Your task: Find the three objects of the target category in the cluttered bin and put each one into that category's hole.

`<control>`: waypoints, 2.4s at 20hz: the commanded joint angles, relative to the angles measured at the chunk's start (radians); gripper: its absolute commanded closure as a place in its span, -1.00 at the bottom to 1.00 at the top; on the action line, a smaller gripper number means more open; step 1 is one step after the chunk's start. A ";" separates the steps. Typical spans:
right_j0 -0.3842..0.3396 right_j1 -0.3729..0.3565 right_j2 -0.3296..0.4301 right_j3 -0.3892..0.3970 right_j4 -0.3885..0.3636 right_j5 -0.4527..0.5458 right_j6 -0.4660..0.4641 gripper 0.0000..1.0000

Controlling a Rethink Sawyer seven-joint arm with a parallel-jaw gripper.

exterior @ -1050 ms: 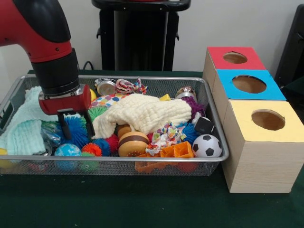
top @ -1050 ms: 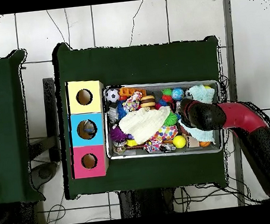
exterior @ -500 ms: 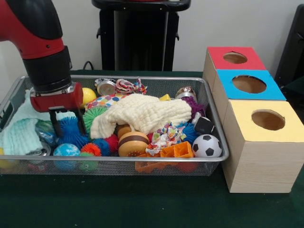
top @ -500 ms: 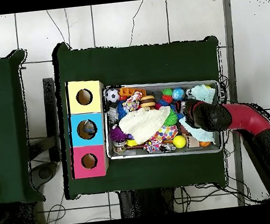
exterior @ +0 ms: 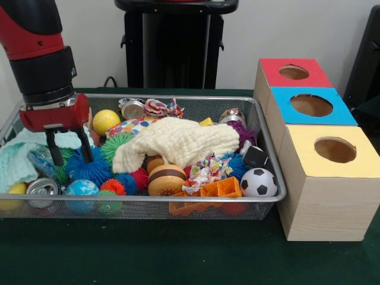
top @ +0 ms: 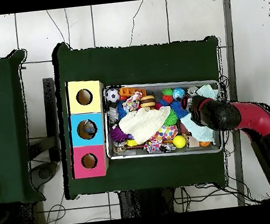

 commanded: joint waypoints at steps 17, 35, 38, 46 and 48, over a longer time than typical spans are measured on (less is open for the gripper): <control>-0.037 0.050 0.038 -0.071 -0.022 0.118 -0.335 -1.00; -0.106 0.031 0.101 -0.102 0.010 0.267 -0.444 -1.00; -0.107 0.037 0.098 -0.101 0.003 0.249 -0.442 -1.00; -0.109 0.034 0.088 -0.112 -0.008 0.228 -0.444 -1.00; -0.108 0.034 0.089 -0.118 -0.008 0.229 -0.447 -1.00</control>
